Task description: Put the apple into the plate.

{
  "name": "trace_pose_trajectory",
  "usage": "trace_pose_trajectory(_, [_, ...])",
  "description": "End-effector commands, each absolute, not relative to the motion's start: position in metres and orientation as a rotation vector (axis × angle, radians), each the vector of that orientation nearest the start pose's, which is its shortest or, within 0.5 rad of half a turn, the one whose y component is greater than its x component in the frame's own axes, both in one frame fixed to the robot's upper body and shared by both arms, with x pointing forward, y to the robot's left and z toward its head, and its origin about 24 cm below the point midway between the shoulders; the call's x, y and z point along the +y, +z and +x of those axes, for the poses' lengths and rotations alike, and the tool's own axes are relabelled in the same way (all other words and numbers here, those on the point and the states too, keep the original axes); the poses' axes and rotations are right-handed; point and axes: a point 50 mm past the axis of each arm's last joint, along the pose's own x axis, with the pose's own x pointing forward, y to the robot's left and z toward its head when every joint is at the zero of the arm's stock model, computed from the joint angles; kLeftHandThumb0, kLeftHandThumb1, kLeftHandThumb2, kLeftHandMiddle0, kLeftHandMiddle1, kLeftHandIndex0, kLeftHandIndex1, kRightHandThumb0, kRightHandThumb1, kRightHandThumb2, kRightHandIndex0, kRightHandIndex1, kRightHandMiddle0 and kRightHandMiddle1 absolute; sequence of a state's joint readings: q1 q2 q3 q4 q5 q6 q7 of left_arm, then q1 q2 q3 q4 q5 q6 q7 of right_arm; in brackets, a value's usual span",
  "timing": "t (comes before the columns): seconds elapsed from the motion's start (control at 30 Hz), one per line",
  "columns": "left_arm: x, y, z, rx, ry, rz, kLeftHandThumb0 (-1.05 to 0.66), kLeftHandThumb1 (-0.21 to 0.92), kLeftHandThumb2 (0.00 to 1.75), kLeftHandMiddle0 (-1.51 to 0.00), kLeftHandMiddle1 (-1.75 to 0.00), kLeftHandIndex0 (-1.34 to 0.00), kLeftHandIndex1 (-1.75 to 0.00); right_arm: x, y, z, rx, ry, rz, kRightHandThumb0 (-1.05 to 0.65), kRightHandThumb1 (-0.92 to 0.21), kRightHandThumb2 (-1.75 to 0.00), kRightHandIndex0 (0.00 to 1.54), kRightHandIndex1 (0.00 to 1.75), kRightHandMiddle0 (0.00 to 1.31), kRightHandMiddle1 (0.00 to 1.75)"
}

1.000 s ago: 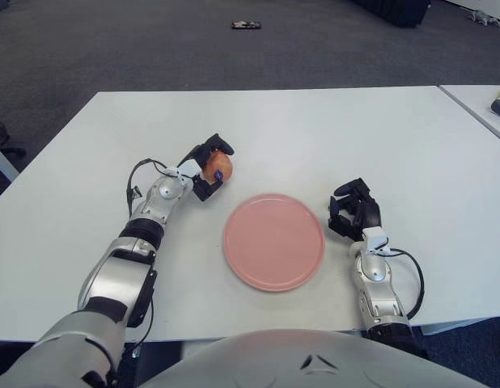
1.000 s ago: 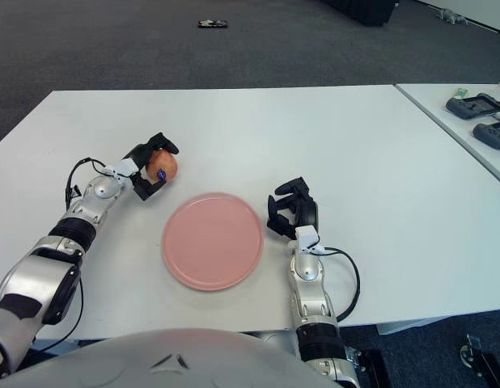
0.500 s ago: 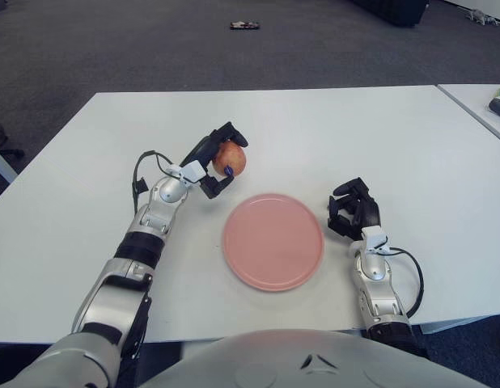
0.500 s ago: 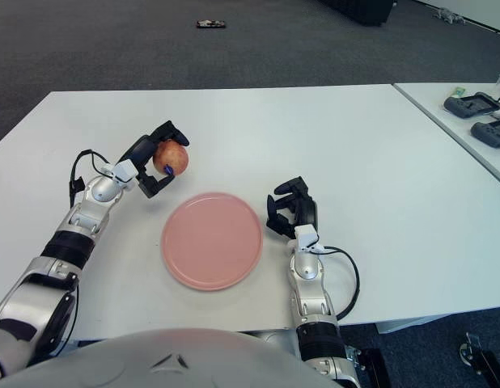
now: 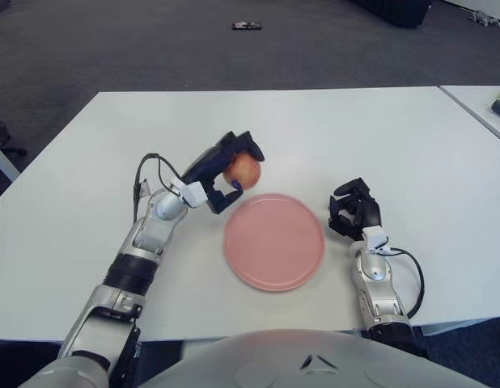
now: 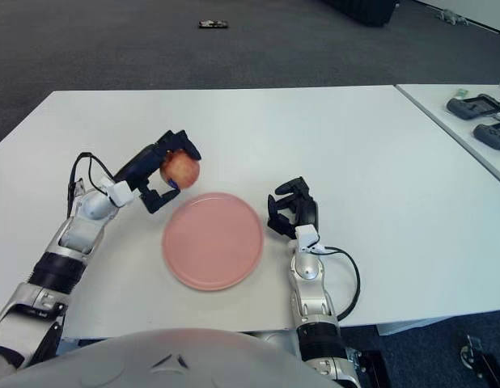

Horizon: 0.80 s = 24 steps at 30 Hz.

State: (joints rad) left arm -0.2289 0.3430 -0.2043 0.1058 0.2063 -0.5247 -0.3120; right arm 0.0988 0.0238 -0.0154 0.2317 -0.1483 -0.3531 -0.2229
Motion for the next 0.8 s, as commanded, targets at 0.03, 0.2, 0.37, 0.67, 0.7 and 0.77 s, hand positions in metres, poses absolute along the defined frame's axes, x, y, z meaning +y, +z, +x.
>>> trace_pose_trajectory(0.03, [0.114, 0.107, 0.259, -0.604, -0.742, 0.615, 0.00, -0.11, 1.74, -0.99, -1.57, -0.70, -1.75, -0.161, 0.002, 0.223, -0.037, -0.219, -0.124, -0.38, -0.67, -0.88, 0.53, 1.48, 0.35, 1.75])
trace_pose_trajectory(0.2, [0.105, 0.098, 0.245, -0.626, -0.822, 0.616, 0.00, -0.11, 1.74, -0.99, -1.58, -0.70, -1.75, -0.161, 0.002, 0.223, -0.032, -0.222, -0.130, -0.38, -0.67, -0.87, 0.52, 1.48, 0.34, 1.75])
trace_pose_trajectory(0.37, [0.098, 0.096, 0.239, -0.649, -0.934, 0.668, 0.00, -0.11, 1.74, -0.99, -1.58, -0.70, -1.75, -0.161, 0.002, 0.223, -0.032, -0.224, -0.130, -0.38, -0.67, -0.87, 0.53, 1.48, 0.34, 1.75])
trace_pose_trajectory(0.67, [0.085, 0.086, 0.227, -0.662, -1.094, 0.866, 0.00, -0.07, 1.71, -0.94, -1.62, -0.67, -1.75, -0.162, 0.000, 0.222, -0.036, -0.214, -0.126, -0.38, -0.67, -0.88, 0.55, 1.49, 0.35, 1.75])
trace_pose_trajectory(0.7, [0.084, 0.084, 0.226, -0.665, -1.113, 0.891, 0.00, -0.06, 1.71, -0.94, -1.62, -0.66, -1.75, -0.162, 0.000, 0.222, -0.038, -0.214, -0.125, -0.38, -0.67, -0.88, 0.55, 1.49, 0.35, 1.75])
trace_pose_trajectory(0.77, [0.082, 0.082, 0.225, -0.670, -1.132, 0.918, 0.00, -0.04, 1.69, -0.93, -1.62, -0.64, -1.75, -0.162, 0.000, 0.222, -0.040, -0.213, -0.125, -0.39, -0.66, -0.88, 0.55, 1.49, 0.35, 1.75])
